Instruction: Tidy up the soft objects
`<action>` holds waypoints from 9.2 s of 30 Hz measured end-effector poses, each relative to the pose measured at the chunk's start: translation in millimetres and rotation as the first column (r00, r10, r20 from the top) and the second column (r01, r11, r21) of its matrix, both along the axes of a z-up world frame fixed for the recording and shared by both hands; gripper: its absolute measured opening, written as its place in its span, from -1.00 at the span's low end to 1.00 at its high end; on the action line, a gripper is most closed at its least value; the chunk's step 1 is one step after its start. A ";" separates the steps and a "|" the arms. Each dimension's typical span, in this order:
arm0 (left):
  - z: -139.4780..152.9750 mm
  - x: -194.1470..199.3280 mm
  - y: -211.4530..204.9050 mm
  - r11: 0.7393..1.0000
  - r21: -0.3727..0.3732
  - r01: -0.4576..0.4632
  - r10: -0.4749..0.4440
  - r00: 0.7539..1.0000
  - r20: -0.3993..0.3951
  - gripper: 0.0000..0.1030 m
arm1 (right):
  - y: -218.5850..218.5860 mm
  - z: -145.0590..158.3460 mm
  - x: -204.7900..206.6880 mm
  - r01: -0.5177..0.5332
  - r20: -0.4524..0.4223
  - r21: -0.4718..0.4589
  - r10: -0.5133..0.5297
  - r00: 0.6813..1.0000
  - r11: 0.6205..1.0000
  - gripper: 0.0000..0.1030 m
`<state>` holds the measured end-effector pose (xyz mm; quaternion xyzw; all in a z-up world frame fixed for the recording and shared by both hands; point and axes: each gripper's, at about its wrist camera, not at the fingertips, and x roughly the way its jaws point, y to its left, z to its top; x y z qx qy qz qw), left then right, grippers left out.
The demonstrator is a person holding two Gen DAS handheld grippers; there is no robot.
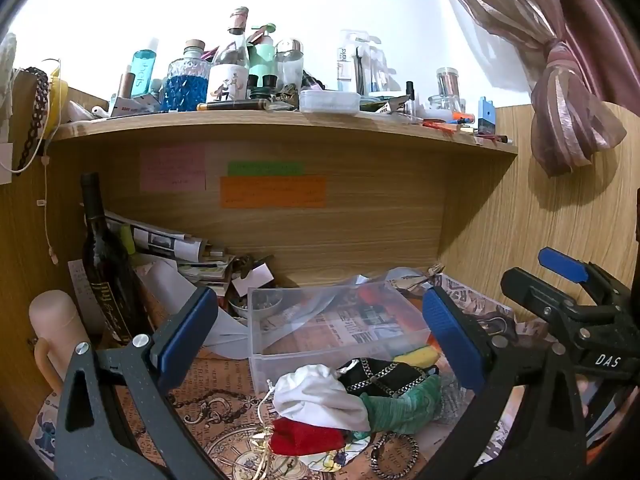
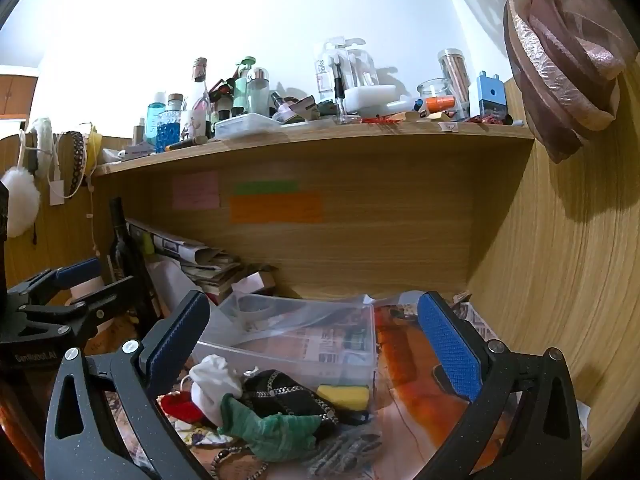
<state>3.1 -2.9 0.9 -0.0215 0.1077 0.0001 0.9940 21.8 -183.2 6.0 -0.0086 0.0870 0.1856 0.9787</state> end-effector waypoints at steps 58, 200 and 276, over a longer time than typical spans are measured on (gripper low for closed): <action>0.1 -4.2 -3.7 1.000 0.001 -0.001 0.001 1.000 0.012 1.00 | 4.9 4.6 -4.9 -0.012 0.014 -0.007 0.012 1.000 1.000 1.00; -92.4 214.2 27.9 0.998 -0.022 0.058 -0.062 0.871 -0.488 0.14 | 54.9 -85.1 205.2 -0.177 -0.479 -0.185 0.068 0.875 0.967 0.14; -133.4 61.9 37.6 0.985 -0.161 0.061 -0.134 0.860 -0.492 0.06 | 22.9 -104.0 51.0 -0.189 -0.437 -0.043 0.152 0.886 0.981 -0.44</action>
